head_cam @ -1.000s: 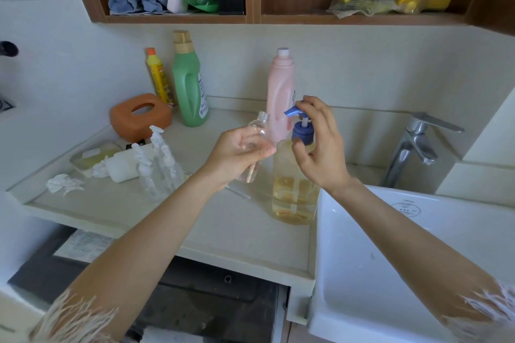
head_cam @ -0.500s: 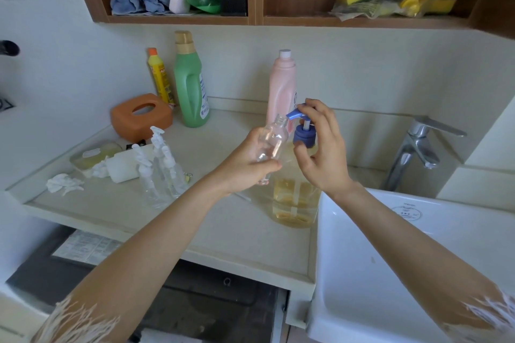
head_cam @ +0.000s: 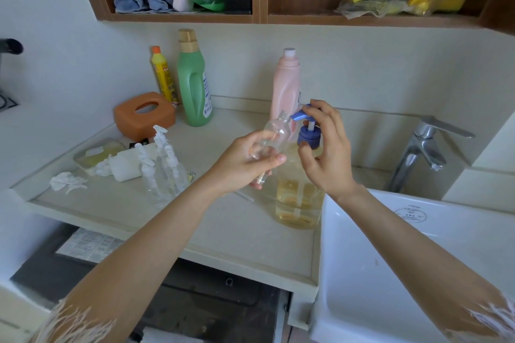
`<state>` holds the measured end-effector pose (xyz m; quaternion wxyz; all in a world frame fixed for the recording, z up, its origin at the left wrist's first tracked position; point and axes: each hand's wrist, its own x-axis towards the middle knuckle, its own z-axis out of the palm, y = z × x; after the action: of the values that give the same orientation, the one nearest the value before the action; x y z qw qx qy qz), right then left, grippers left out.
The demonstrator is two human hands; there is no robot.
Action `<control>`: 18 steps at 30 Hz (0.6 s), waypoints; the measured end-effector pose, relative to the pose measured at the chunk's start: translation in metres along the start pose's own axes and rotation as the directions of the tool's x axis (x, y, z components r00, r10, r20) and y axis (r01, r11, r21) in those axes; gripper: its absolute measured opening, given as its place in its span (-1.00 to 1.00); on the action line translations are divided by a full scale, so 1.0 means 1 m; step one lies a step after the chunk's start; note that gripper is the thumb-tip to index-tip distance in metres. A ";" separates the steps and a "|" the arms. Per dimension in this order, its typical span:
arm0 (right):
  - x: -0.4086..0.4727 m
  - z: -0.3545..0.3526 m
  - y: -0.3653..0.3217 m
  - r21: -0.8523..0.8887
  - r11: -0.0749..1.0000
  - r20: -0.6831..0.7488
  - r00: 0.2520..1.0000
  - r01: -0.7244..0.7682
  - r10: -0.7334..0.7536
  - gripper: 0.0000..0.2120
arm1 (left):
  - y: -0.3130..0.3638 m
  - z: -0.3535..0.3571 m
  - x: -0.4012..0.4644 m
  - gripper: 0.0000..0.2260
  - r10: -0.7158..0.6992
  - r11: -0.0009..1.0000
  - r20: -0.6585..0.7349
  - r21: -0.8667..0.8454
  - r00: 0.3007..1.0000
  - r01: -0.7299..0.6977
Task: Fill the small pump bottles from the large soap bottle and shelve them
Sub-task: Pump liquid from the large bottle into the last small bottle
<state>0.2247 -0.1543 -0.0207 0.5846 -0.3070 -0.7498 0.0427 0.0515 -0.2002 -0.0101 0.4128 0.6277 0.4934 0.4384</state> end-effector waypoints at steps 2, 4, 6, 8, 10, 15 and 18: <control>0.000 0.000 0.000 0.006 1.000 -0.006 1.000 -0.007 0.008 -0.50 | 0.001 -0.002 0.001 -0.69 0.022 1.000 -0.008 -0.013 1.000 -0.022; 0.000 0.000 0.000 0.008 1.000 -0.011 1.000 -0.013 0.013 -0.50 | 0.002 -0.005 0.002 -0.66 0.043 0.999 -0.016 0.010 0.999 -0.043; 0.000 0.000 0.000 0.003 1.000 -0.011 1.000 -0.010 0.010 -0.51 | 0.001 -0.007 0.003 -0.66 0.038 0.999 -0.024 0.036 0.999 -0.037; -0.001 0.001 0.001 -0.003 1.000 -0.011 1.000 -0.006 0.006 -0.51 | -0.002 -0.009 0.002 -0.69 0.022 0.998 -0.012 0.052 1.000 -0.021; -0.001 0.001 0.001 -0.003 1.000 -0.012 1.000 -0.003 0.003 -0.51 | -0.003 -0.008 0.001 -0.68 0.024 0.997 0.015 0.069 1.000 -0.025; -0.001 0.001 0.002 0.014 1.000 -0.031 1.000 0.002 -0.002 -0.52 | 0.002 -0.001 0.001 -0.54 0.078 0.993 0.000 0.085 0.997 -0.077; 0.000 0.001 0.000 0.017 1.000 -0.033 0.999 0.003 -0.002 -0.53 | 0.002 -0.001 0.001 -0.59 0.080 0.996 -0.032 0.043 0.996 -0.078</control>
<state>0.2241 -0.1541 -0.0211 0.5996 -0.3018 -0.7400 0.0432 0.0511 -0.1999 -0.0076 0.3738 0.6477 0.4840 0.4544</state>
